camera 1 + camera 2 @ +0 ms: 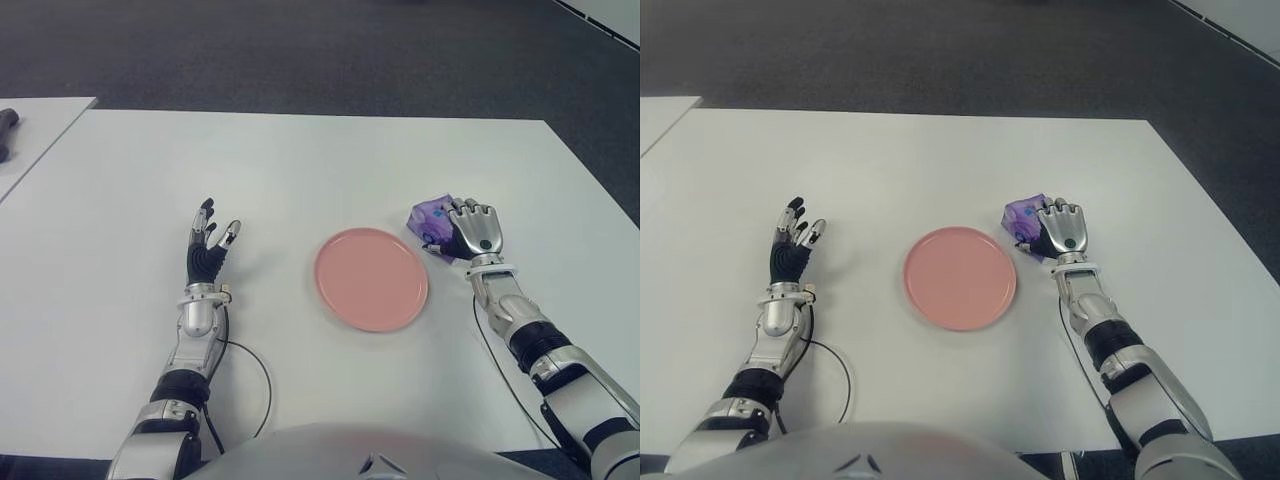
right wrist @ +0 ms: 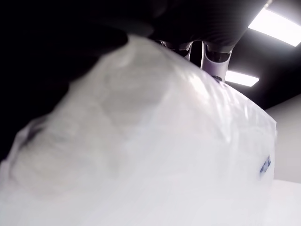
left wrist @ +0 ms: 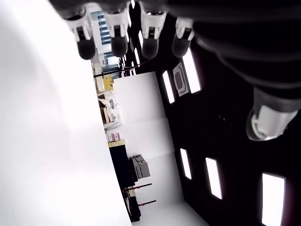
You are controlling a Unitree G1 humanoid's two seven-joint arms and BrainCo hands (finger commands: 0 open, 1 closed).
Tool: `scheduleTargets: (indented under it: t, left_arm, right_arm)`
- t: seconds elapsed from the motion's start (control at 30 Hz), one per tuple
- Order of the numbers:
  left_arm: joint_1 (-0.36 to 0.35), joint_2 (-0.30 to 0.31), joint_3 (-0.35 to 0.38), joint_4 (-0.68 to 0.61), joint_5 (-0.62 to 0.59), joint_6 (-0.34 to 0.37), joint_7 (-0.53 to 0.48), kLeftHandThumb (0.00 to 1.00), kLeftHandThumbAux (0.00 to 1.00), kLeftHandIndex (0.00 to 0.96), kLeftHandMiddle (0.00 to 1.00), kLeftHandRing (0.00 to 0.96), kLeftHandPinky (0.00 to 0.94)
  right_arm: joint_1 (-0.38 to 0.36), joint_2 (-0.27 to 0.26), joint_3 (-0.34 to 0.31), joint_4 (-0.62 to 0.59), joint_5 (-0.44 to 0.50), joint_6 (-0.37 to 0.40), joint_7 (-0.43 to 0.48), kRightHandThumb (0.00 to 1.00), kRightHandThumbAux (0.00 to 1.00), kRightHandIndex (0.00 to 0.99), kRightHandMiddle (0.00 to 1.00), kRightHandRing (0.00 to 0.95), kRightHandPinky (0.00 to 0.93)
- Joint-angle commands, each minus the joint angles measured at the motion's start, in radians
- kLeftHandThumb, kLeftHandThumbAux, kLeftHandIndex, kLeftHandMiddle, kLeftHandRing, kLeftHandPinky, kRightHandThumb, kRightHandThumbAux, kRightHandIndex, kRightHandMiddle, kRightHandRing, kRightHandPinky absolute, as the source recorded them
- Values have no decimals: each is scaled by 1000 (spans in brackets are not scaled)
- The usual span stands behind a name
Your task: Put the tissue paper into the plate.
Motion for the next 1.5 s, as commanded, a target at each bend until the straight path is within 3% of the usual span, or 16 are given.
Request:
scheduleTargets:
  t: [0.03, 0.17, 0.23, 0.47, 0.7, 1.1, 1.5]
  left_arm:
    - [20, -12, 0, 31, 7, 20, 6, 0, 447, 0, 0, 0, 0]
    - [19, -14, 1, 29, 4, 28, 6, 0, 449, 0, 0, 0, 0]
    - [17, -17, 3, 30, 3, 30, 9, 0, 451, 0, 0, 0, 0]
    - [13, -24, 6, 38, -9, 22, 0, 0, 472, 0, 0, 0, 0]
    - [9, -27, 2, 38, -5, 26, 0, 0, 467, 0, 0, 0, 0]
    - [17, -28, -2, 29, 10, 16, 11, 0, 473, 0, 0, 0, 0]
    - [9, -24, -3, 56, 23, -10, 28, 0, 469, 0, 0, 0, 0]
  right_arm:
    - [98, -25, 19, -177, -39, 15, 116, 956, 657, 388, 502, 568, 762]
    - [121, -49, -14, -300, -70, 31, 111, 952, 660, 378, 497, 551, 791]
    - [125, -39, -41, -335, -72, 22, 56, 952, 660, 376, 498, 545, 805]
    - [116, 26, -104, -278, -15, -84, -141, 952, 660, 376, 504, 535, 823]
    - [90, 83, -147, -200, 32, -180, -265, 952, 660, 378, 504, 529, 814]
    - [67, 130, -188, -152, 68, -275, -317, 953, 659, 381, 506, 527, 810]
    - [75, 130, -215, -173, 86, -352, -319, 953, 659, 381, 506, 526, 808]
